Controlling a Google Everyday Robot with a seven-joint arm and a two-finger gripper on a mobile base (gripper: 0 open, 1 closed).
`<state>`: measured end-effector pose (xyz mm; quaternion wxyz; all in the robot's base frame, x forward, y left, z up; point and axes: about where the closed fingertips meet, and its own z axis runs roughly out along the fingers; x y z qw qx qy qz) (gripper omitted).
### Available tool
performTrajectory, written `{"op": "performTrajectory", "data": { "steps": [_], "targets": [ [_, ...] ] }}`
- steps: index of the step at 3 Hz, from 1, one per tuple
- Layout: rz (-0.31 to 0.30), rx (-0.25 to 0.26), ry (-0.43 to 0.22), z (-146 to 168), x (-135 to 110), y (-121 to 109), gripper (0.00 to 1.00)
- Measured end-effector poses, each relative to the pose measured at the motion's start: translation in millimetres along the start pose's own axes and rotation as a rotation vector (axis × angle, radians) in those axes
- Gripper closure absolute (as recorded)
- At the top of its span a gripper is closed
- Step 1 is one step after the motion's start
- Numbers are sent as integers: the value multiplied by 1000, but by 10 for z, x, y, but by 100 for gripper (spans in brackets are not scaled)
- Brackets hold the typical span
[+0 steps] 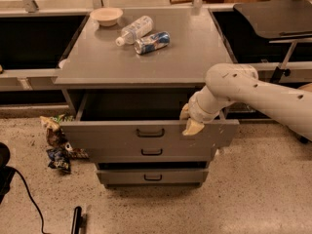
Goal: Open top drawer
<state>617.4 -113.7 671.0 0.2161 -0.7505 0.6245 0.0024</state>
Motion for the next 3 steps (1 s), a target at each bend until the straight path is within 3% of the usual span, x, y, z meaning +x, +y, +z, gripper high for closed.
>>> {"op": "performTrajectory", "data": {
  "steps": [1,2,3],
  "targets": [
    [0,0,0,0,0,0,11],
    [0,-1,0,1,0,1,0],
    [-3,-30,-13,39,-6,37,0]
  ]
}}
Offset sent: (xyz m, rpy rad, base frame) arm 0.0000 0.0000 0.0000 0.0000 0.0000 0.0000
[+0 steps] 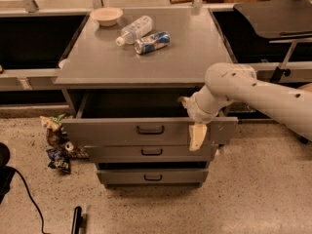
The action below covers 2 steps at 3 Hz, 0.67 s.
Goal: Open top drawer
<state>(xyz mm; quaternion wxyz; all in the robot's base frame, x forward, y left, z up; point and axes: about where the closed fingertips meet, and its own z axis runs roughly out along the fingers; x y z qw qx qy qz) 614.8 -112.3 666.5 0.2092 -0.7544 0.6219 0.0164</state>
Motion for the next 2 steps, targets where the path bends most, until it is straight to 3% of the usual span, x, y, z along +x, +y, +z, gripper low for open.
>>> {"op": "performTrajectory", "data": {
  "steps": [2],
  "targets": [
    [29,-122,-35,-24,-100,307,0]
  ]
}}
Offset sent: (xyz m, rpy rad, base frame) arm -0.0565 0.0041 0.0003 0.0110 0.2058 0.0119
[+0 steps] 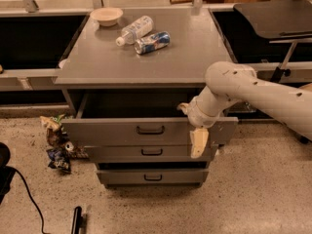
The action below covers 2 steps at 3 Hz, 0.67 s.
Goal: Open top drawer
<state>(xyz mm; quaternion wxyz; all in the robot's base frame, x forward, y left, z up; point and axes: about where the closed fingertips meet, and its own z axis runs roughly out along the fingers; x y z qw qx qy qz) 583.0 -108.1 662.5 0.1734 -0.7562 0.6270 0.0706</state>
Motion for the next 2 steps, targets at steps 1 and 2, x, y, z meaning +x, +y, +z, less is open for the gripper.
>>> {"op": "performTrajectory", "data": {
  "steps": [1,2],
  "targets": [
    [36,-64,-6,9,-36,214,0],
    [71,-100,3,-13,-37,374,19]
  ]
}}
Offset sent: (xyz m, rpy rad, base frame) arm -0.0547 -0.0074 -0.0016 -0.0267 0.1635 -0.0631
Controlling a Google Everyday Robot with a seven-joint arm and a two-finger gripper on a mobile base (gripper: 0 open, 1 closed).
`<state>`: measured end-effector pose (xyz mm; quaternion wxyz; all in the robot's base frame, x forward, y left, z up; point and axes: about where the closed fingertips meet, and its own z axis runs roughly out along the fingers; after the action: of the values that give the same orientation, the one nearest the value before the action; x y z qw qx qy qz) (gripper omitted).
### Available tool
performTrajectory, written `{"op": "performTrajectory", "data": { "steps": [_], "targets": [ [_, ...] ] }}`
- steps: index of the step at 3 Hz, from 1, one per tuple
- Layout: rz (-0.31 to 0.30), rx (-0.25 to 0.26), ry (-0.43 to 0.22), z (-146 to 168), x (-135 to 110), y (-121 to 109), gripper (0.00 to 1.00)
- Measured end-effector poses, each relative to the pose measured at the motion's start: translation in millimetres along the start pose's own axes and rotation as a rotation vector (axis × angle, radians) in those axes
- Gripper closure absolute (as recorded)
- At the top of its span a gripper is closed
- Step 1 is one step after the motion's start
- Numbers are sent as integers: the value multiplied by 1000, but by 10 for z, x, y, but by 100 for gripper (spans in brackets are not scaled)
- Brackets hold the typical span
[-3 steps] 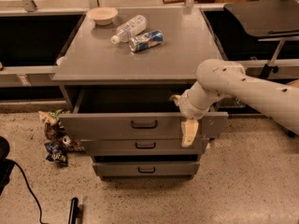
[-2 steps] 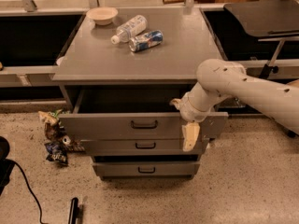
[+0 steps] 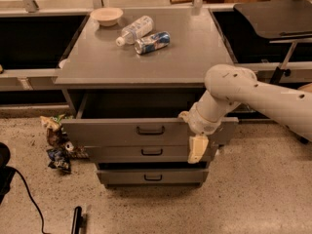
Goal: Open top drawer
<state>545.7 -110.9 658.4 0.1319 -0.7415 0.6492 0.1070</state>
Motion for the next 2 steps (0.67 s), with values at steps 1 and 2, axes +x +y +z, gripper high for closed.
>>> {"op": "performTrajectory", "data": {
  "steps": [1,2],
  "targets": [
    [27,14,40,-149,27,94,43],
    [40,35,75,-311,24,155,66]
  ]
}}
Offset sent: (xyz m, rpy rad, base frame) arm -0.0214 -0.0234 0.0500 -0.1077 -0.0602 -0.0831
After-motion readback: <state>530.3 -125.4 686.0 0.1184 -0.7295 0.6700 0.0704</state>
